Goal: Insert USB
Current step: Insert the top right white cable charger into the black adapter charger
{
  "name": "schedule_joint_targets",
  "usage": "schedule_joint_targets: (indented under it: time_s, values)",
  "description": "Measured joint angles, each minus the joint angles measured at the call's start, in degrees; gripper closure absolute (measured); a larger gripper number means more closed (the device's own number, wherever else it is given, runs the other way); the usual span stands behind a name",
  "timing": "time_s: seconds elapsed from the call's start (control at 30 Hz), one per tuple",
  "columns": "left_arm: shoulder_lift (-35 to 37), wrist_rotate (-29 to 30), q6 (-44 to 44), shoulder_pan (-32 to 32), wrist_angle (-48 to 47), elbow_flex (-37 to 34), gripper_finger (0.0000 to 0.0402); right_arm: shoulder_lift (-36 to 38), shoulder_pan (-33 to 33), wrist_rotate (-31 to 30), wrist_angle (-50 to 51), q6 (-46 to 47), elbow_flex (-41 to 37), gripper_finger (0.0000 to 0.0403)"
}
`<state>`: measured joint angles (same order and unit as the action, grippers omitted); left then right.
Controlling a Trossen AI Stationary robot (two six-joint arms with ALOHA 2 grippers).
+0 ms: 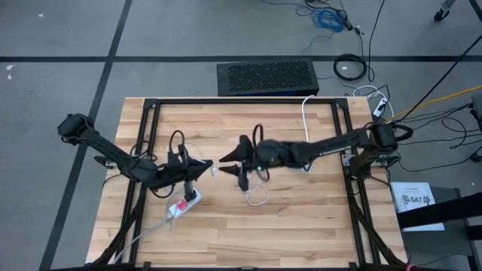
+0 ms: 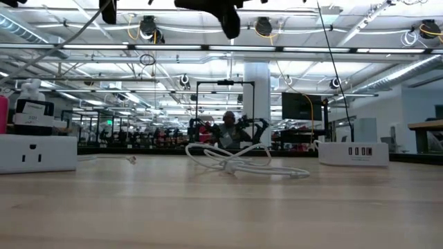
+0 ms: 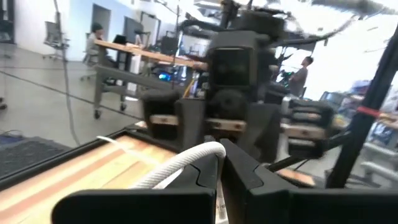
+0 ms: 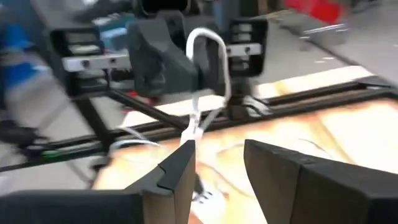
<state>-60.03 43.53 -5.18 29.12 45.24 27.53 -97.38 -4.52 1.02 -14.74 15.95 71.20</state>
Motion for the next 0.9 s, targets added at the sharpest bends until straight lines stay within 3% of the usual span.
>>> schedule_joint_targets:
  time_s: [0.17, 0.27, 0.63, 0.9]
  values:
    - [-0.02, 1.66, 0.10, 0.00, -1.51, 0.00, 0.0394, -0.99, -4.80, -15.74, 1.15, -1.62, -0.02, 0.0273]
    - [-0.02, 2.75, 0.68, 0.00, -2.02, 0.00, 0.0394, -2.01, -6.39, -21.48, -0.09, 0.24, -0.02, 0.0273]
    - [-2.16, 7.11, 2.61, -0.21, -3.73, -0.01, 0.0394, -5.51, -6.14, -24.04, -9.62, 3.96, -0.01, 0.0273]
    - [-3.97, 7.74, 2.66, -0.66, -3.79, 0.22, 0.0394, -10.36, -5.65, -25.12, -3.68, 3.25, 5.46, 0.0273]
